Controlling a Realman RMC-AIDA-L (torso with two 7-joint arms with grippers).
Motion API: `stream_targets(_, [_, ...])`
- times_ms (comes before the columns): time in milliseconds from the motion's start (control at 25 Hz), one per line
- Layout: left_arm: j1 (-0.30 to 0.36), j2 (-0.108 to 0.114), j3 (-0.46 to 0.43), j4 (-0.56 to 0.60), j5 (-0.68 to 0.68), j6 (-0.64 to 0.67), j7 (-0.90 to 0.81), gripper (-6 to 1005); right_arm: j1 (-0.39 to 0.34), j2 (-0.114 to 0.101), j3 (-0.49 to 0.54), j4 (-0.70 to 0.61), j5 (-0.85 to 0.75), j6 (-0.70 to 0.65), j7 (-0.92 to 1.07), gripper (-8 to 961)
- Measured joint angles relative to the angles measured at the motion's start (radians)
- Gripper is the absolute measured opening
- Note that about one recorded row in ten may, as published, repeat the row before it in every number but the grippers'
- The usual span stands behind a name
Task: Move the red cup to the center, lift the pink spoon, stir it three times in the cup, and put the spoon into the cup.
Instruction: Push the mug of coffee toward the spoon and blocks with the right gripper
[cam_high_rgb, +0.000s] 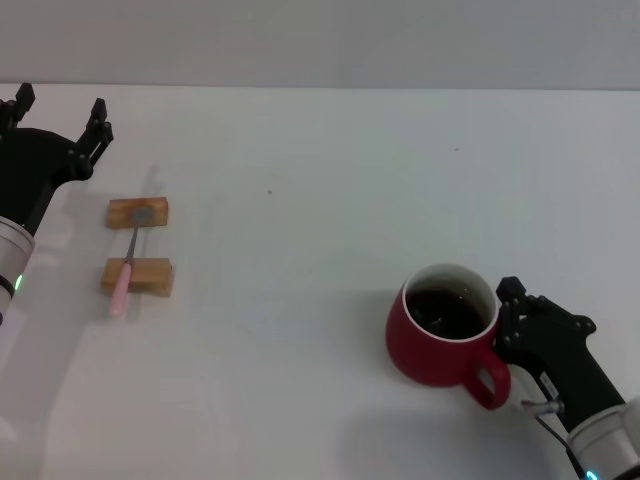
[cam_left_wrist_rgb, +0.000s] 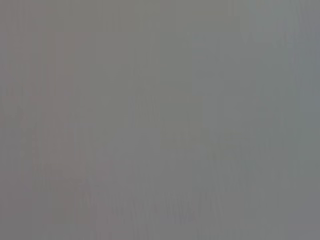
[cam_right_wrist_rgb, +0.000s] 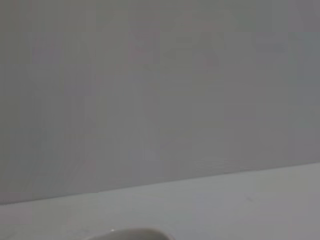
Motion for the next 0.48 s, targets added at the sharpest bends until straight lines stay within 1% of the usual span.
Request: stream_targets(480, [-0.001,0.0,-0.003,-0.008,-0.001,0.0,0.0,833,0.046,0.0,0.0,-0.003,0.0,0.041,0.0,0])
